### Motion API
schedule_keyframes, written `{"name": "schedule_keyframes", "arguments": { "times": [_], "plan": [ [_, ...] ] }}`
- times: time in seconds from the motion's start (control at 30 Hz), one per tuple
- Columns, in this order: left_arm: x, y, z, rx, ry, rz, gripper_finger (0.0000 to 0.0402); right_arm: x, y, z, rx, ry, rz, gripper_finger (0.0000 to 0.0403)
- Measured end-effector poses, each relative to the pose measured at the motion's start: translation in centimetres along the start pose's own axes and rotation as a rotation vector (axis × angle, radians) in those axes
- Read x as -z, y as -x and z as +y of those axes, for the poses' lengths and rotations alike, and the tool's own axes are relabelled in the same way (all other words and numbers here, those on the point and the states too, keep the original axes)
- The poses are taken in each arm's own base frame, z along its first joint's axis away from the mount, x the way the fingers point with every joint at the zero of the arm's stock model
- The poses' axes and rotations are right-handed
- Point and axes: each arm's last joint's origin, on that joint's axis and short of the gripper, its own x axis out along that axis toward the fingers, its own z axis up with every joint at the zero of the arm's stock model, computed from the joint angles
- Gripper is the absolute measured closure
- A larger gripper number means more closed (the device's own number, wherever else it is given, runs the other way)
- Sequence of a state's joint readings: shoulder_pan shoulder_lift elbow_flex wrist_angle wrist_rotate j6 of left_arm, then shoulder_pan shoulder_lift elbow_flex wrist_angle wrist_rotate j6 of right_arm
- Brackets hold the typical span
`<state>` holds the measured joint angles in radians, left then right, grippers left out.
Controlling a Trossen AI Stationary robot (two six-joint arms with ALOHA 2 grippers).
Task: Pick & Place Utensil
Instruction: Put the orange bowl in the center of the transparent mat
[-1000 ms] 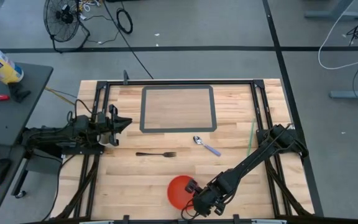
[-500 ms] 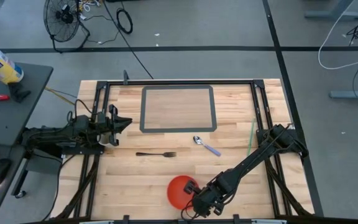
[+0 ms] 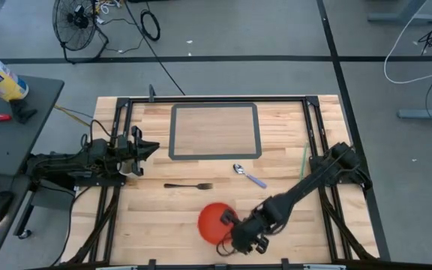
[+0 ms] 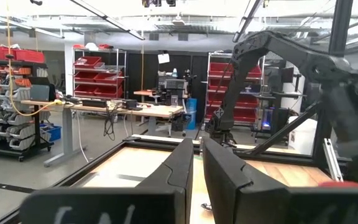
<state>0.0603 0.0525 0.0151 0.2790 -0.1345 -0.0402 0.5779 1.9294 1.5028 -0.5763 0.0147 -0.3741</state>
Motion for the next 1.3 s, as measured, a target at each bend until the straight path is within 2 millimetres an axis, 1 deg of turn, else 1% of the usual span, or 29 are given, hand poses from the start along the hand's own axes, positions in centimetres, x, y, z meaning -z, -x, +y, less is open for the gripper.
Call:
{"name": "schedule_keyframes", "arguments": {
  "times": [0.1,0.2,0.27,0.33,0.43,0.5,0.6,0.73,0.83,0.9,1.0,1.1,1.17,1.3],
  "plan": [
    [0.0,0.0,0.0,0.000,0.000,0.000,0.0360,0.6,2.0,-2.9,0.027,-0.128,0.068,0.0394],
    [0.0,0.0,0.0,0.000,0.000,0.000,0.0360,1.4,4.1,-6.4,0.121,-0.216,0.161,0.0394],
    [0.0,0.0,0.0,0.000,0.000,0.000,0.0360,2.0,5.4,-9.1,0.173,-0.287,0.159,0.0394],
    [0.0,0.0,0.0,0.000,0.000,0.000,0.0360,3.1,6.5,-11.5,0.186,-0.343,0.159,0.0394],
    [0.0,0.0,0.0,0.000,0.000,0.000,0.0360,5.2,7.9,-14.9,0.235,-0.372,0.177,0.0394],
    [0.0,0.0,0.0,0.000,0.000,0.000,0.0360,7.1,8.4,-16.9,0.262,-0.395,0.199,0.0394],
    [0.0,0.0,0.0,0.000,0.000,0.000,0.0360,10.0,8.7,-19.5,0.316,-0.447,0.201,0.0394],
    [0.0,0.0,0.0,0.000,0.000,0.000,0.0360,13.6,9.3,-22.3,0.381,-0.516,0.193,0.0394],
    [0.0,0.0,0.0,0.000,0.000,0.000,0.0360,16.3,9.0,-23.9,0.398,-0.537,0.140,0.0394],
    [0.0,0.0,0.0,0.000,0.000,0.000,0.0360,18.0,8.4,-24.7,0.414,-0.560,0.114,0.0394],
    [0.0,0.0,0.0,0.000,0.000,0.000,0.0360,20.1,7.5,-25.6,0.437,-0.572,0.153,0.0394],
    [0.0,0.0,0.0,0.000,0.000,0.000,0.0360,21.2,6.6,-26.3,0.439,-0.586,0.188,0.0394],
    [0.0,0.0,0.0,0.001,0.000,0.000,0.0360,21.4,6.3,-26.4,0.426,-0.589,0.185,0.0394],
    [0.0,0.0,0.0,0.000,0.000,0.000,0.0360,22.4,5.2,-26.5,0.354,-0.627,0.173,0.0394]
  ]
}}
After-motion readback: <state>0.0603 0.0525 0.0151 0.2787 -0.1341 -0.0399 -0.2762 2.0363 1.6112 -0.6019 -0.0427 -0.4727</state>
